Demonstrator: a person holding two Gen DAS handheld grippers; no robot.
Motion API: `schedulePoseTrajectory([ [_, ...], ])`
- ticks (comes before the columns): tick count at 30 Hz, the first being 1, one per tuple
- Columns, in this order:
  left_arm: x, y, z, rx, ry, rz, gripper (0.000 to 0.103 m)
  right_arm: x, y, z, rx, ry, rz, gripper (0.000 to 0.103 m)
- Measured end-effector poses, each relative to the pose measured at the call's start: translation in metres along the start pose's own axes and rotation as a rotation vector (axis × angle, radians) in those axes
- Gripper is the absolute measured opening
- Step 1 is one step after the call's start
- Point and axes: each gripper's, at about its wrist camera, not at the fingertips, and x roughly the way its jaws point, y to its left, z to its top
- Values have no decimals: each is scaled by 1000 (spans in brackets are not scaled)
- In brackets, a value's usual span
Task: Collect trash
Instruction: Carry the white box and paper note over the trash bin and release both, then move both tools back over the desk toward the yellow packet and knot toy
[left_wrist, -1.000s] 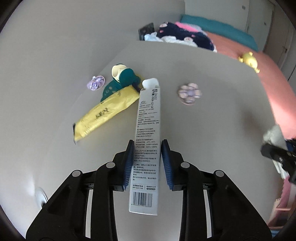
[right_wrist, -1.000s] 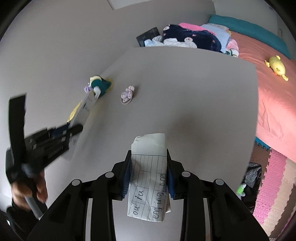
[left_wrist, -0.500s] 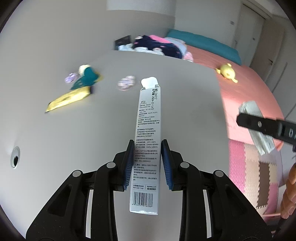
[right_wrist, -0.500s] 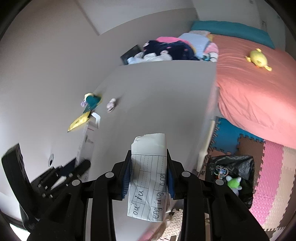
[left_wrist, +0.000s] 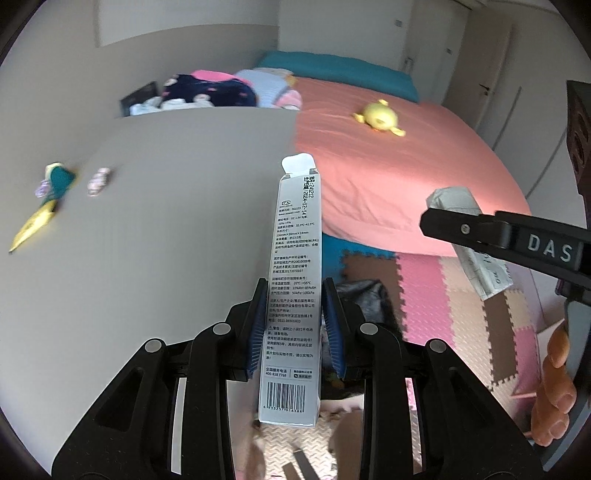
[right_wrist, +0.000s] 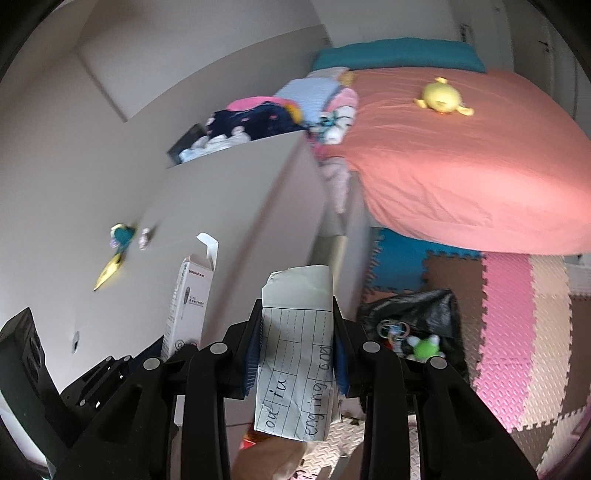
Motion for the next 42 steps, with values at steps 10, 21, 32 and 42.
schedulePoseTrajectory([
  [10, 45, -65, -9, 49, 73, -55, 29, 4, -66, -6, 65, 13, -86, 34],
  [21, 79, -96, -24, 47, 144, -83, 33, 28, -100, -3, 87, 71, -168, 45],
  [32, 80, -91, -29, 30, 114, 38, 97, 24, -117, -3, 131, 23, -326, 94],
  [42, 70, -84, -25, 18, 98, 15, 97, 22, -105, -1, 118, 22, -299, 94],
])
